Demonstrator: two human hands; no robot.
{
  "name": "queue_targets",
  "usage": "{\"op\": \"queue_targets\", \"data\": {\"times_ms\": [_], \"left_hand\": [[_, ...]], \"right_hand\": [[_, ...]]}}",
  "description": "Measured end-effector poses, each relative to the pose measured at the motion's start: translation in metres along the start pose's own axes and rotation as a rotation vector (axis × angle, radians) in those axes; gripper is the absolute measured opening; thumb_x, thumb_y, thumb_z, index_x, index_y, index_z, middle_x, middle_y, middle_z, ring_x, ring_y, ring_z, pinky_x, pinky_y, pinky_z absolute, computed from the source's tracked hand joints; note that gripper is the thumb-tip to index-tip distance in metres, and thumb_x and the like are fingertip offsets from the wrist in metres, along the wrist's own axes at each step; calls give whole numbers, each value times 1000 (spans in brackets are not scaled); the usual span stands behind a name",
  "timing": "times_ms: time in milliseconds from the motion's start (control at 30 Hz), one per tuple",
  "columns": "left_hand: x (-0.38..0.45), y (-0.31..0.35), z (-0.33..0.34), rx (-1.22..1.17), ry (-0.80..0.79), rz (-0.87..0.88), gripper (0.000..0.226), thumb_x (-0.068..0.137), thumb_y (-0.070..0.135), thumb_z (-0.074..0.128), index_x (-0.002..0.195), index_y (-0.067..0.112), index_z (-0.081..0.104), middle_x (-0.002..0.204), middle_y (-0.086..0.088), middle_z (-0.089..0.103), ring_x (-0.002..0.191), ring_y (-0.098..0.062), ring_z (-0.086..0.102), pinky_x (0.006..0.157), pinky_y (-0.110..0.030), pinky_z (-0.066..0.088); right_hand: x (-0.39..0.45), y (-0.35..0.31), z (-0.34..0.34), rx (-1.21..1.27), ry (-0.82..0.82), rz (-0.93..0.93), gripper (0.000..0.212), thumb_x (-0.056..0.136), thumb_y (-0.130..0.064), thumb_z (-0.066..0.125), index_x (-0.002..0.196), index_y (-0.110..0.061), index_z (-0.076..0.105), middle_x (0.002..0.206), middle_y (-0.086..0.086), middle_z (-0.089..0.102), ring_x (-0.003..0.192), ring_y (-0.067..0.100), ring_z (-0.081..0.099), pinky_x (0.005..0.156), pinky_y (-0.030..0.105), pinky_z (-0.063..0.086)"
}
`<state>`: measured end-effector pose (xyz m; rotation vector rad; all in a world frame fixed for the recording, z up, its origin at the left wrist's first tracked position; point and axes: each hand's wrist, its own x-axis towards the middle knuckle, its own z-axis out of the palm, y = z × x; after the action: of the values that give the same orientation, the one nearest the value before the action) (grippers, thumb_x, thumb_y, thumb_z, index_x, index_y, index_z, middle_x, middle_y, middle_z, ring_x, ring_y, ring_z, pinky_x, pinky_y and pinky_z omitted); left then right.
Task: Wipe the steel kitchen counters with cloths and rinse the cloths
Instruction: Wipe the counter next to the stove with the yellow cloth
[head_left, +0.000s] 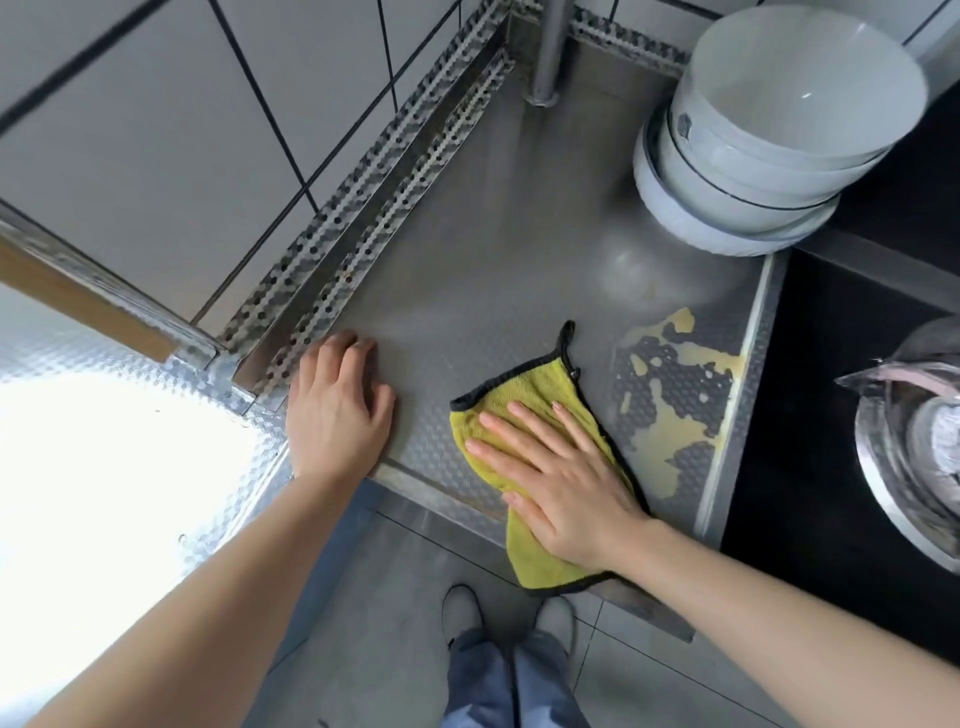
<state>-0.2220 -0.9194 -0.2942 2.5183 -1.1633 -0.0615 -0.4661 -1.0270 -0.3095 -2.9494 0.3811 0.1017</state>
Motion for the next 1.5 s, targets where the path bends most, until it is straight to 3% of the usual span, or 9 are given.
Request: {"op": "queue_targets", "data": {"times_ms": [267,533,700,800,933,1000,1100,1233,1500], "left_hand": [[-23,37,8,74,-106,2,63,84,40,42,143,17,44,149,-7,43,141,-33,29,118,-52,20],[-40,59,22,93,-118,22,61,89,45,41,146,22,42,154,0,39,147,-28,23,120,-49,17],[-40,59,21,105,-120,19,62,89,46,40,146,23,42,155,1,37,147,-26,22,120,-46,16],[-40,60,20,108,-120,11,62,88,46,39,145,24,43,155,1,38,147,-26,23,121,-45,16],[-39,61,20,97,-96,5,59,88,44,41,144,25,44,153,1,40,146,-26,24,120,-46,18],[-39,61,22,92,-83,2,58,87,43,43,143,25,45,153,1,41,146,-26,25,120,-46,18],[-39,60,23,106,-78,6,58,87,43,43,142,25,45,152,2,41,146,-26,26,120,-47,19],[-39,60,24,112,-68,11,58,87,43,41,141,25,46,151,1,42,144,-27,28,119,-47,21],[-39,58,25,118,-53,15,58,87,45,39,141,25,46,151,1,43,144,-26,28,118,-46,21]], "right_hand": [[67,61,-26,-15,30,385,58,98,-44,28,154,-40,16,164,-13,10,152,17,8,121,50,7],[-7,7,0,34,62,130,64,95,-42,38,155,-35,18,165,-8,12,152,23,7,119,58,12],[53,46,-15,13,17,26,60,95,-41,38,154,-37,24,163,-10,17,152,19,10,120,56,8],[101,83,-29,-8,21,174,59,97,-42,33,154,-37,20,164,-10,15,152,18,11,121,52,6],[113,122,-33,97,162,670,58,98,-43,34,154,-30,23,164,-3,16,151,23,11,121,52,4],[102,114,-29,102,197,806,61,97,-45,35,155,-28,23,164,0,15,151,27,10,120,56,2],[81,97,-25,55,137,609,63,96,-48,34,155,-28,22,165,-2,14,151,30,9,119,58,3],[75,140,-37,48,77,394,58,99,-42,34,155,-30,23,164,-6,15,152,24,9,121,53,5],[26,168,-36,30,142,813,65,100,-39,37,155,-7,21,163,13,16,148,36,15,121,51,9]]}}
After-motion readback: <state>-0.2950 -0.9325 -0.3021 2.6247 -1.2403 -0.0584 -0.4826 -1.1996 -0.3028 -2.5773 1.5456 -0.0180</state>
